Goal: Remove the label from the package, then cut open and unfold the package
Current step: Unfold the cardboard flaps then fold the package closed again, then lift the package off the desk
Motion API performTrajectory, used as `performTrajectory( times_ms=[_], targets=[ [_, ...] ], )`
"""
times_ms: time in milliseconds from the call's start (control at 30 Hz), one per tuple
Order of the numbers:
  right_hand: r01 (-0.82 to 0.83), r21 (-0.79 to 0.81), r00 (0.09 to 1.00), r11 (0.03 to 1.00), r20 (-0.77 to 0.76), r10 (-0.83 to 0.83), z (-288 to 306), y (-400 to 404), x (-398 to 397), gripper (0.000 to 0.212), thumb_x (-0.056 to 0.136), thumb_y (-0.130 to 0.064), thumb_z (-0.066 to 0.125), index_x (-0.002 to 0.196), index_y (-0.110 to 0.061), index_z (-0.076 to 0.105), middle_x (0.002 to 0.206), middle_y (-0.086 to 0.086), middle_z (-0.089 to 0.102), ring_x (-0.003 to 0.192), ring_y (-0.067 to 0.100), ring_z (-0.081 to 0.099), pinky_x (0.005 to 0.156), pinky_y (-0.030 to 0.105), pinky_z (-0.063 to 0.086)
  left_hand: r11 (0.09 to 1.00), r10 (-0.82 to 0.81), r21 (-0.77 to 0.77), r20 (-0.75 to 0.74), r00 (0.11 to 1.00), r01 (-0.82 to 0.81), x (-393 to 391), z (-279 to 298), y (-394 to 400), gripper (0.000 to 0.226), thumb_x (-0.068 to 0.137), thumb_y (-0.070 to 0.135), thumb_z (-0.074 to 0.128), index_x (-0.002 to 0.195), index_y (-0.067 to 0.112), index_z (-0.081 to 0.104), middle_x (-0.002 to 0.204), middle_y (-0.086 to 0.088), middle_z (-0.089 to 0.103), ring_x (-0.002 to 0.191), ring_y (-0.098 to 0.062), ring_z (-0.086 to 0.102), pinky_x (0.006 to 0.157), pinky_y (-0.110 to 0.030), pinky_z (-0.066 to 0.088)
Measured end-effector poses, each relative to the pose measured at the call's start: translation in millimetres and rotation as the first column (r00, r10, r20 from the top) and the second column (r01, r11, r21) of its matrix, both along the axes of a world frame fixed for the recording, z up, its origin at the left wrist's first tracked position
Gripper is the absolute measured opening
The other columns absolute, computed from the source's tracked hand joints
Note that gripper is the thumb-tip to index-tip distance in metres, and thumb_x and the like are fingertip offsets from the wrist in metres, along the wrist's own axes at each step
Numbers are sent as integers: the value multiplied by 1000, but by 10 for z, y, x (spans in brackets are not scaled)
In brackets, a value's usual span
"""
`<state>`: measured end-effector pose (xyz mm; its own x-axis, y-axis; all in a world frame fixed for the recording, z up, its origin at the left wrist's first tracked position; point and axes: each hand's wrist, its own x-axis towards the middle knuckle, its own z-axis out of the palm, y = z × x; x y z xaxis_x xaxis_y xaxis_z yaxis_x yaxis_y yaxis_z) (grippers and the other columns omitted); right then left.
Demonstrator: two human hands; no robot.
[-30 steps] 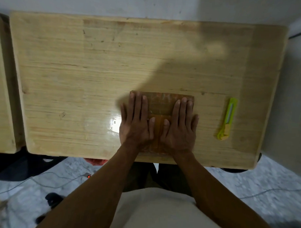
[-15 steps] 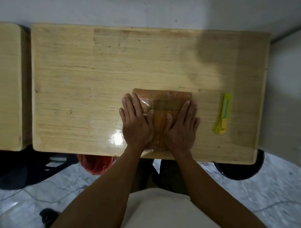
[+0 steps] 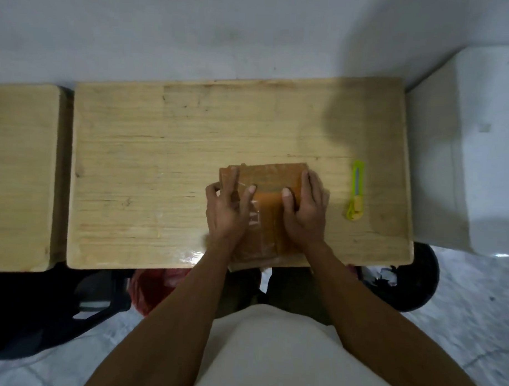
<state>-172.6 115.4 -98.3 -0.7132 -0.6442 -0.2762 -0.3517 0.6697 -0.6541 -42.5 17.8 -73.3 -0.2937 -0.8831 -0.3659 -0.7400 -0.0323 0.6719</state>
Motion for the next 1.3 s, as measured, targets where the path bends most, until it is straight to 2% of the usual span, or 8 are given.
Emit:
performTrajectory(
  times_ms=[167, 333, 533, 667, 833, 933, 1100, 1300],
  targets=[
    [47, 155, 984, 987, 164, -73, 397, 92, -61, 63, 91, -70, 37, 146, -58, 11, 153, 5, 37, 137, 33, 39, 107, 47, 38, 999, -45, 0, -88, 995, 45, 34, 258, -87, 59, 90, 54, 63, 145, 39, 47, 116, -6, 48, 101, -19, 53, 95, -32, 48],
    [173, 92, 984, 981, 15, -175, 681, 89, -138, 64, 90, -66, 46, 148, -50, 25, 128, 15, 53, 119, 37, 54, 97, 42, 47, 959, -273, 52, -85, 958, 278, -85, 402, -234, 68, 83, 58, 69, 145, 45, 43, 130, -10, 45, 112, -30, 58, 97, -45, 53],
    [301, 71, 951, 951, -95, -294, 863, 496, -190, 63, 90, -68, 42, 146, -49, 19, 106, 15, 57, 94, 37, 61, 84, 44, 53, 905, -421, 1, -136, 897, 425, -409, 521, -23, 59, 84, 52, 71, 139, 38, 54, 135, -12, 45, 115, -31, 60, 101, -40, 51],
    [475, 70, 879, 877, -5, -476, 938, 916, -339, 64, 89, -67, 45, 147, -53, 20, 117, 12, 56, 109, 33, 57, 88, 35, 41, 829, -558, -25, -90, 825, 559, -664, 568, 308, 58, 89, 61, 60, 143, 48, 45, 136, -9, 44, 109, -25, 63, 98, -40, 52],
    [579, 75, 815, 812, -19, -579, 1060, 1504, -504, 66, 90, -68, 44, 149, -47, 24, 133, 14, 53, 123, 34, 52, 101, 43, 40, 720, -694, -30, -3, 720, 693, -978, 712, 831, 60, 91, 67, 47, 147, 54, 31, 137, -6, 40, 108, -25, 62, 97, -41, 46],
    [631, 18, 775, 775, 16, -631, 1107, 1987, -597, 65, 91, -65, 43, 150, -45, 22, 134, 12, 54, 123, 32, 52, 103, 43, 41, 678, -735, -41, -26, 677, 734, -1234, 829, 1233, 63, 88, 68, 53, 146, 50, 37, 134, -7, 42, 109, -26, 61, 99, -41, 48],
    [633, -100, 759, 767, 274, -591, 1202, 3204, -669, 72, 95, -52, 50, 153, -45, 8, 152, 6, 39, 133, 26, 43, 108, 39, 36, 656, -755, -61, -82, 651, 752, -1627, 1013, 2180, 66, 80, 59, 72, 140, 38, 54, 127, -10, 50, 113, -29, 58, 99, -32, 43],
    [811, -63, 582, 581, 175, -794, 1050, 4472, -590, 69, 95, -49, 52, 154, -38, 18, 150, 8, 44, 131, 27, 47, 104, 36, 39, 459, -888, -6, -28, 459, 888, -1898, 889, 3553, 62, 89, 57, 61, 145, 44, 38, 147, -11, 36, 112, -24, 60, 106, -39, 45]
  ],
)
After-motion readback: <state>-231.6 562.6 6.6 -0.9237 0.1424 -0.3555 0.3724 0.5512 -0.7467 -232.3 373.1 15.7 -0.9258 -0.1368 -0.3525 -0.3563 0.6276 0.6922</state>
